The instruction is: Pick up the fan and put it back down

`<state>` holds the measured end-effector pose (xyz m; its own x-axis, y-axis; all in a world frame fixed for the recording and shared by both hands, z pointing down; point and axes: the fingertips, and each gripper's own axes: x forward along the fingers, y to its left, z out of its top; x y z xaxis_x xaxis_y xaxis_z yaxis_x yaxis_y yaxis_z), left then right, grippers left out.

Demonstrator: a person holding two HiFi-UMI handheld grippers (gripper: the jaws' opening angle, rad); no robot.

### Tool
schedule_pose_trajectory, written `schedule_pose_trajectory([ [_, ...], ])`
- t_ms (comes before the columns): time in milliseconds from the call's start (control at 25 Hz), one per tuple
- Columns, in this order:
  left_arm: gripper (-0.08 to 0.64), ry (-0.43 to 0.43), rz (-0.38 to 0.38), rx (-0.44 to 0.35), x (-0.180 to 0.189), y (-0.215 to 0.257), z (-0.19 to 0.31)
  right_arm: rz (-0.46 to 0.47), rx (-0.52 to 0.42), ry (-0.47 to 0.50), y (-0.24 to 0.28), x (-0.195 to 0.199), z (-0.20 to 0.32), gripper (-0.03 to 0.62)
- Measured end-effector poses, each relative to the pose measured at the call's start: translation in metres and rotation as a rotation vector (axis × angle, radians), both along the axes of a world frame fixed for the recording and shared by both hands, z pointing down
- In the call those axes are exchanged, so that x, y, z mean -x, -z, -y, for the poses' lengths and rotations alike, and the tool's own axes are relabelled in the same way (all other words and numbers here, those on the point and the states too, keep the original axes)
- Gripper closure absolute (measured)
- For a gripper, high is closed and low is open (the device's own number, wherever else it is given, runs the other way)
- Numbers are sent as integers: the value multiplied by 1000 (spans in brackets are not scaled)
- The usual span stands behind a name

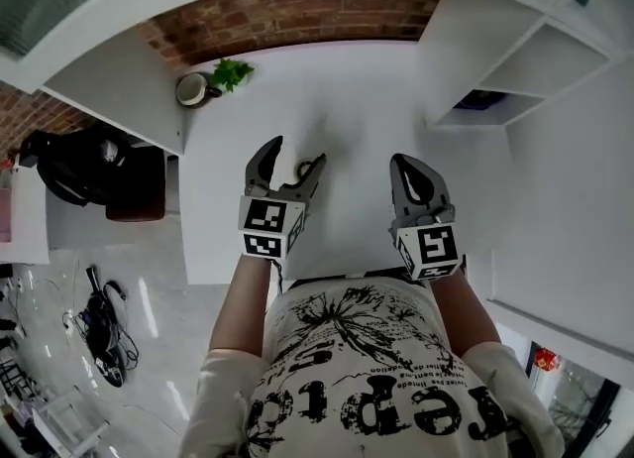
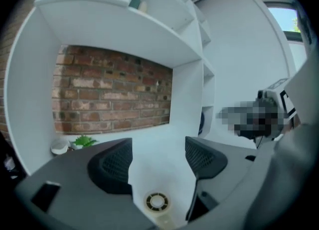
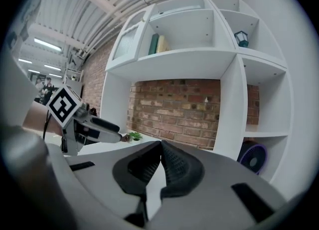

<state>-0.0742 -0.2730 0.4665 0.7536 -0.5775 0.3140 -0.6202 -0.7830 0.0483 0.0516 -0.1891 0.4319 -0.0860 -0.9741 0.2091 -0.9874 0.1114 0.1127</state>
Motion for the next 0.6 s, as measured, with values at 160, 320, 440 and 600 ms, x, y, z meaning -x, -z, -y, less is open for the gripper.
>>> schedule_pose_trajectory([
  [160,358,10,-132,-118,14,60,-15,4,-60,37,18,9,-2,577],
  [320,425,22,-246,-226,35,108,-33,18,-115,85,41,24,-4,577],
  [440,525,58,-268,-296,56,128,-42,21,-157,116,59,32,-4,577],
  [600,545,54,-270,-322,78,140,-52,12,-204,158,75,44,-6,577],
])
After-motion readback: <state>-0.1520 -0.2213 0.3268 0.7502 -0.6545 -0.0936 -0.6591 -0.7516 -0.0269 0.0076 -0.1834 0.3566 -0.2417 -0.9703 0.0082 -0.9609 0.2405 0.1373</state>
